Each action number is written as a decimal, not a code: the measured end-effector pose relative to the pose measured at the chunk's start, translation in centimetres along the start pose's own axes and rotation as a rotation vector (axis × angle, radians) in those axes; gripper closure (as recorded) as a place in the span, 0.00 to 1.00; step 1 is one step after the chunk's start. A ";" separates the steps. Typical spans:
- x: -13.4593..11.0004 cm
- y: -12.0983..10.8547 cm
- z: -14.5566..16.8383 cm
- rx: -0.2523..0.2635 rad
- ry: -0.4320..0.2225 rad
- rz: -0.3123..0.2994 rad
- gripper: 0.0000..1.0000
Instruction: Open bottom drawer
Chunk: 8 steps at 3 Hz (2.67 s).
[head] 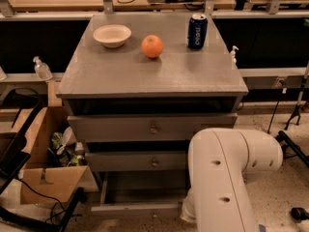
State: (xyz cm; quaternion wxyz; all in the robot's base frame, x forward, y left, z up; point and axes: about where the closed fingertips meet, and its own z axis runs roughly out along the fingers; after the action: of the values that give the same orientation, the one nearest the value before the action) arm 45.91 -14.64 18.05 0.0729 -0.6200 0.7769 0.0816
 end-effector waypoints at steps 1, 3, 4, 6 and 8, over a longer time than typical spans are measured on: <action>0.0 0.0 0.0 0.000 0.000 0.000 1.00; 0.0 0.0 -0.1 0.000 0.000 0.000 0.97; 0.0 -0.1 -0.1 0.000 0.000 0.000 0.74; 0.0 -0.1 -0.1 0.000 0.000 0.000 0.19; 0.0 0.0 0.0 -0.001 0.000 0.000 0.00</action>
Offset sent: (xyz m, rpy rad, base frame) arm -0.1670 0.0973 -0.0051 0.3607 0.3946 0.0399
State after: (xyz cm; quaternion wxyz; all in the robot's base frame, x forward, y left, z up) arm 45.96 -14.62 18.09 0.0727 -0.6200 0.7769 0.0819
